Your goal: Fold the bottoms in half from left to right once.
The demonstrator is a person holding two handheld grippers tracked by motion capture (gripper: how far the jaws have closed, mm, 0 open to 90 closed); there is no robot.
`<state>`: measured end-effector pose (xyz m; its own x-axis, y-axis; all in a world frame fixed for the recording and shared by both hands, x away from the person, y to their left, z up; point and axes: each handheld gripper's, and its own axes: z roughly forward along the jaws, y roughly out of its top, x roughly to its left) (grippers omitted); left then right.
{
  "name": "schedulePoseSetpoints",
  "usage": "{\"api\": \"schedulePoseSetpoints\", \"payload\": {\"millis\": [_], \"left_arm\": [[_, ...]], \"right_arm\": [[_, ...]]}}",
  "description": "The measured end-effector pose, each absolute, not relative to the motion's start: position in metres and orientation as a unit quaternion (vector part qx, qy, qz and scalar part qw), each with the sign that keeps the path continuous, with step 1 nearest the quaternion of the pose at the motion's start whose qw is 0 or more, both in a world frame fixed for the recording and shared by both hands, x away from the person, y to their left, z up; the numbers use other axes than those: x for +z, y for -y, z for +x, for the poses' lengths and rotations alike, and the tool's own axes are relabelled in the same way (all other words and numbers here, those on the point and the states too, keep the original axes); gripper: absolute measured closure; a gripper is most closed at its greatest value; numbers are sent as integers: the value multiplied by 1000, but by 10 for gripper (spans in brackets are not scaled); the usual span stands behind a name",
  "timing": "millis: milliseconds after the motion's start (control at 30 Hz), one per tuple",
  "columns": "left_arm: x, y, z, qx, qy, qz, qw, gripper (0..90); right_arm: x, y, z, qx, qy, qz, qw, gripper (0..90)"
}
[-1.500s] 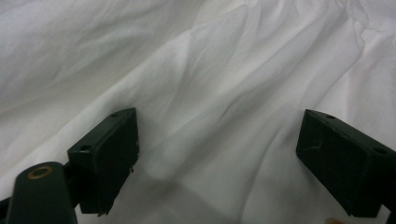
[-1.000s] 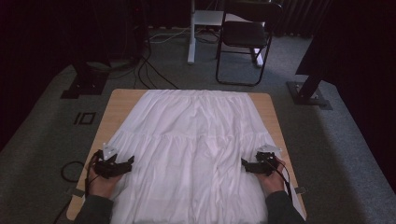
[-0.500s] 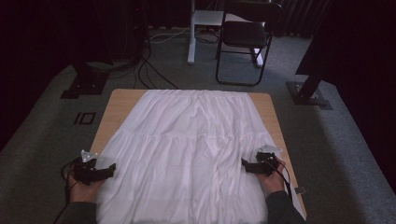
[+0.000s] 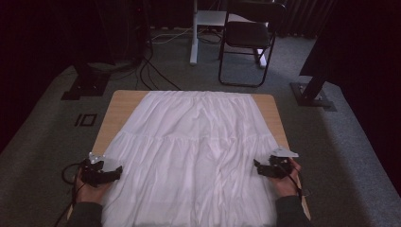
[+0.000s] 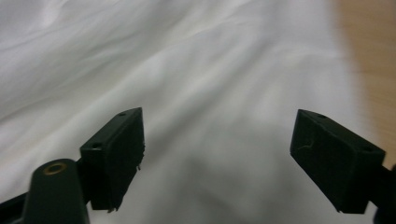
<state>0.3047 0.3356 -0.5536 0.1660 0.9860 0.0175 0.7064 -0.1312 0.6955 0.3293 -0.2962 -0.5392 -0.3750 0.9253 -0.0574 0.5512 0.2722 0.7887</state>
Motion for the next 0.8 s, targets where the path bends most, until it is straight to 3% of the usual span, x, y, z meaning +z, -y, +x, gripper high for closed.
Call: {"api": "schedulePoseSetpoints", "payload": {"millis": [67,100,133,200,267,300,333,400,700,767,800], "left_arm": [[-553,-337,304,249,-598,708,282,311],[-551,-339,303,249,-597,708,284,311],[-550,-341,302,249,-597,708,283,474],[-549,-341,302,246,-598,708,286,612],[-548,-340,301,241,-590,715,288,612],[-548,-338,301,239,-585,719,289,755],[-547,-336,301,243,-579,725,282,794],[-547,-331,301,251,-572,732,272,847],[-546,-330,300,274,-565,739,245,867],[-545,-331,300,281,-565,738,239,871],[-544,-332,300,281,-566,737,239,875]], "right_arm": [[-536,306,326,341,-745,503,276,172],[-535,313,324,333,-742,510,283,167],[-539,333,318,310,-732,534,287,149],[-542,339,317,303,-730,542,286,145],[-546,345,316,298,-727,551,279,135],[-551,351,315,303,-725,560,265,127],[-552,351,316,303,-727,559,260,121],[-556,348,319,307,-732,558,241,107],[-564,343,323,296,-746,557,215,110],[-563,345,322,298,-745,557,213,226],[-560,348,322,298,-742,560,215,378]]}}
